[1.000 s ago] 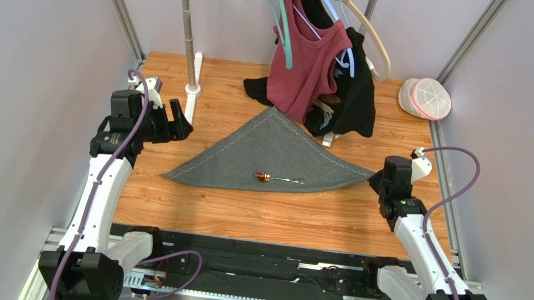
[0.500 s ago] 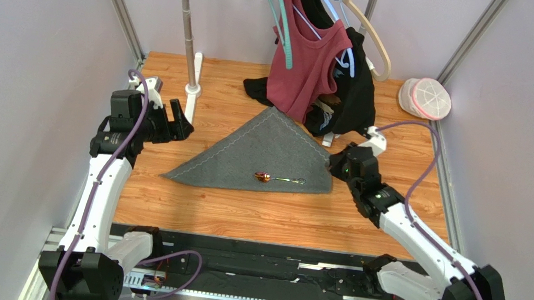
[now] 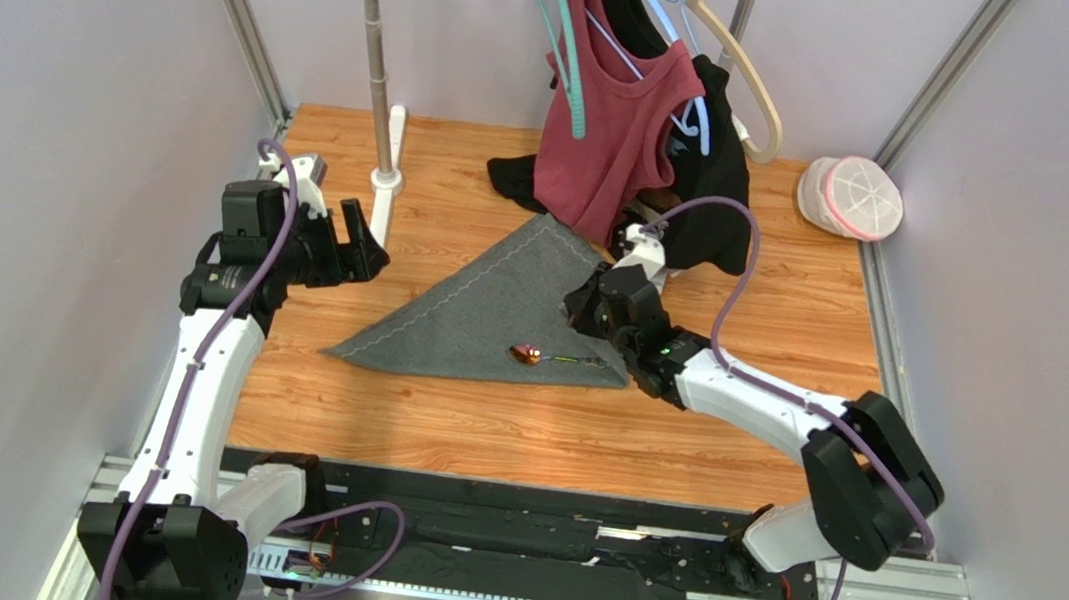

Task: Fold the napkin, place the utensils inside, and roll it up
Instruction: Fold the napkin

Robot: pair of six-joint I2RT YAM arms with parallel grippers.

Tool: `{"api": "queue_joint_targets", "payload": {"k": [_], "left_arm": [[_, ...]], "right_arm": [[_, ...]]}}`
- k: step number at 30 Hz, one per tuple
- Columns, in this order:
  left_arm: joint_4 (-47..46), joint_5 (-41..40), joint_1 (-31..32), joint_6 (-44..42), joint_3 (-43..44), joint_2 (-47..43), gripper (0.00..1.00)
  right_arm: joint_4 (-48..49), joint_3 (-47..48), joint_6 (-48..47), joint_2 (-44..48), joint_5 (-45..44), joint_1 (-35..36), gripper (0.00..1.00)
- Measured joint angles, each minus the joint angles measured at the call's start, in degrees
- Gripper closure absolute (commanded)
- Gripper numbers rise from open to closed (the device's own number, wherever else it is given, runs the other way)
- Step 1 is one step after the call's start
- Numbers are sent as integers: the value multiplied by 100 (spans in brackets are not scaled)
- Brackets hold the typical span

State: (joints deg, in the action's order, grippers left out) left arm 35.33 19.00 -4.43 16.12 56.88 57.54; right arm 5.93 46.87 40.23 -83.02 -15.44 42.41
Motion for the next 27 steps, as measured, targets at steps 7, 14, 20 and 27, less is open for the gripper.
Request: {"api": "queue_joint_targets", "payload": {"k": [7, 14, 20, 27], "left_arm": [[0, -2, 0, 0, -2, 0, 13], [0, -2, 0, 0, -2, 0, 13], [0, -2, 0, 0, -11, 0, 13], [0, 0, 0, 0, -17, 0, 13]], "right_arm": [[367, 431, 46, -708, 282, 345, 100], [529, 708, 46, -1003, 501, 566, 100], [577, 796, 46, -1182, 619, 678, 100], [555, 802, 39, -1399, 684, 778, 100]]}}
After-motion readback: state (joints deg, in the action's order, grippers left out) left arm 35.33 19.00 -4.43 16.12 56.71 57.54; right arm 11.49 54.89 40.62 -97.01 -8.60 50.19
